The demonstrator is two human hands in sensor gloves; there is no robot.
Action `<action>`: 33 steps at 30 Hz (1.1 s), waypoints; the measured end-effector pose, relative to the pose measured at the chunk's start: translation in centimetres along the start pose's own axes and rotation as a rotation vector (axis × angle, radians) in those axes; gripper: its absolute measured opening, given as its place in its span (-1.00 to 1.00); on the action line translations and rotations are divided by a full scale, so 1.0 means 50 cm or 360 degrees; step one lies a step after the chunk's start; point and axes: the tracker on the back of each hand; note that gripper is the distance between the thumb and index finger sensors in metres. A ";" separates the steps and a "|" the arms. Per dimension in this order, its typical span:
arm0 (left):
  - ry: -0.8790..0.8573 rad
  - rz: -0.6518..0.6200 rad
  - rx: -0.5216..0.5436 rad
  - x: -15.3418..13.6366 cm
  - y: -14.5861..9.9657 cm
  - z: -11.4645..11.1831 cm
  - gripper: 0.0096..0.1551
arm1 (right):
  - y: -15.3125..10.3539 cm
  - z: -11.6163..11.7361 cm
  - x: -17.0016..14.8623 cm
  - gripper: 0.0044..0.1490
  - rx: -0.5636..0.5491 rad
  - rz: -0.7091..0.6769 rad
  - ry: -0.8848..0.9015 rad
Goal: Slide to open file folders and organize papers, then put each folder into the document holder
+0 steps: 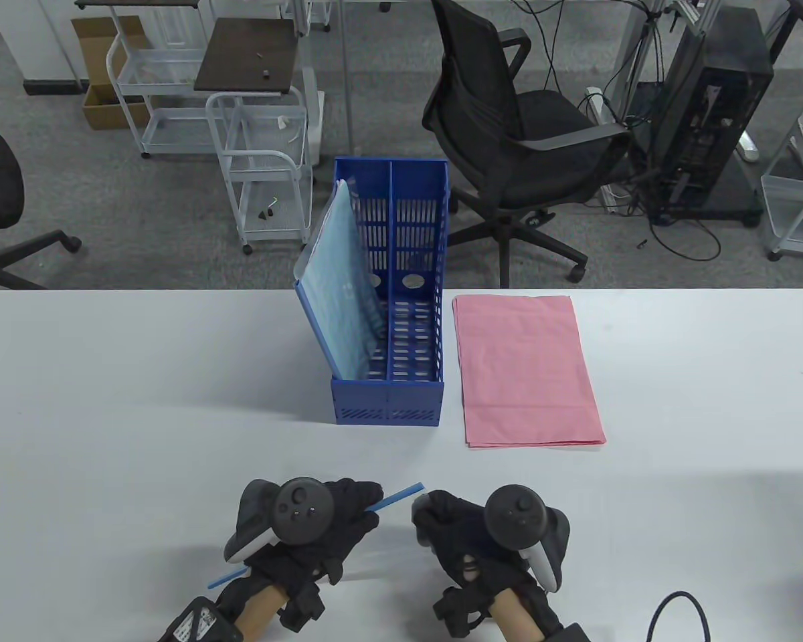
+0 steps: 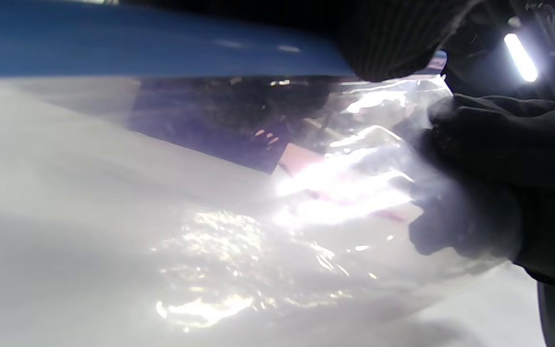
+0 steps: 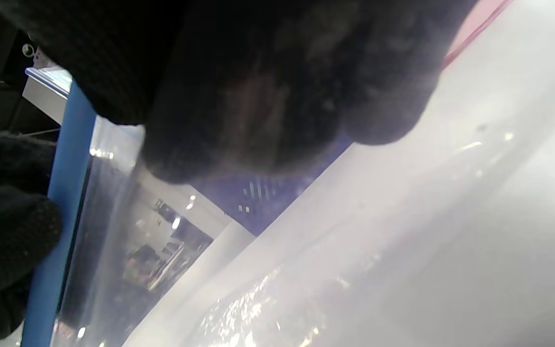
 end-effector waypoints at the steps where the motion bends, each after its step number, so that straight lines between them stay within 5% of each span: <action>1: 0.0034 0.0009 -0.0016 -0.003 -0.002 0.001 -0.47 | -0.001 0.000 0.002 -0.51 -0.0011 -0.0004 0.0006; 33: -0.0268 0.0522 -0.0547 -0.255 -0.077 0.066 -0.53 | 0.003 -0.085 -0.041 -0.51 -0.0361 0.0092 0.0210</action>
Point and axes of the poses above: the tracker on the back of each hand, its own x axis roughly to the thumb side, its own y axis roughly from the wrist to the fingertips, z = x × y, and after that the axes turned 1 degree about -x, right-handed
